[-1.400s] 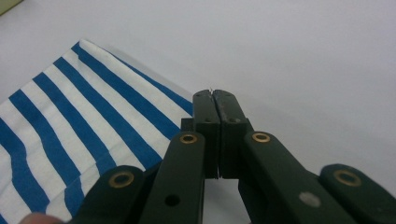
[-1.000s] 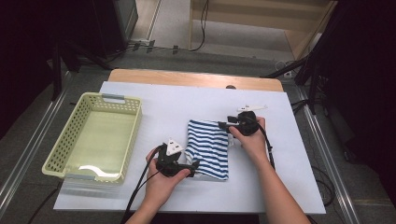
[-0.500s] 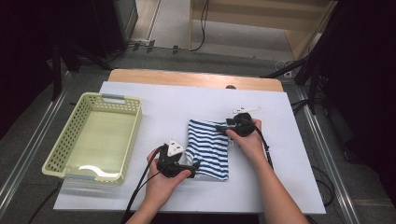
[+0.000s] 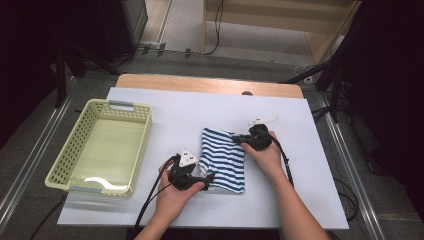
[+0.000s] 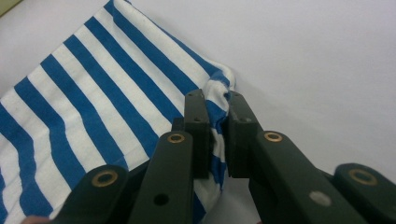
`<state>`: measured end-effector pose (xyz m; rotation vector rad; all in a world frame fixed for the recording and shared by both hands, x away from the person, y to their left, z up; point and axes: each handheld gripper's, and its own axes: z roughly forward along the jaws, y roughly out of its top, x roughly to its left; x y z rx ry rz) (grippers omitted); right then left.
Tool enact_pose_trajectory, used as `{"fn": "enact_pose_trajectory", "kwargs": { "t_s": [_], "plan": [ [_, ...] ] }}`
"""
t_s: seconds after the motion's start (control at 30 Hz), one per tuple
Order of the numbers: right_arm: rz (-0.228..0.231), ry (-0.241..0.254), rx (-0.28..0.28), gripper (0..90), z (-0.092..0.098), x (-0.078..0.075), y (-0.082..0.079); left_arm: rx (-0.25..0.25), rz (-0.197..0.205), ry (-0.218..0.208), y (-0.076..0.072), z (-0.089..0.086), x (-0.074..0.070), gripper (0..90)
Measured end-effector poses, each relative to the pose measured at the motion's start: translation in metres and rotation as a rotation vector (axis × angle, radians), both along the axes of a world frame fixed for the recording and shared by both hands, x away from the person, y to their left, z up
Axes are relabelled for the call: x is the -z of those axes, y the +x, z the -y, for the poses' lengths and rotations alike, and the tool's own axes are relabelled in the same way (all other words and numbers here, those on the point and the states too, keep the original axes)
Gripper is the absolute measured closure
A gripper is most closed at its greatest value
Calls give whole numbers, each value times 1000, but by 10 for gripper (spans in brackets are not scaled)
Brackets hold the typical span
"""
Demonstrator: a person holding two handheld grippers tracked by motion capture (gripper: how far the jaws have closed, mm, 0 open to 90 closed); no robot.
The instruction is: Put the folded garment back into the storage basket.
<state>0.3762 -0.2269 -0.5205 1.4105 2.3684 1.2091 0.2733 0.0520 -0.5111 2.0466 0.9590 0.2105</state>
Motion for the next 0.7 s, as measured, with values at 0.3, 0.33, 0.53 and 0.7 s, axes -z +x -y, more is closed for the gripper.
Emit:
{"fn": "enact_pose_trajectory", "kwargs": {
  "t_s": [0.3,0.33,0.53,0.7],
  "plan": [
    [44,30,41,807,20,-2,-17,4,-33,3,3,1,0,138],
    [46,31,42,808,22,-3,-19,9,-37,2,4,2,0,138],
    [62,45,59,807,35,-3,-31,28,-54,-12,5,2,-1,142],
    [68,49,70,807,42,-2,-38,68,-94,-21,7,7,0,195]
  ]
}}
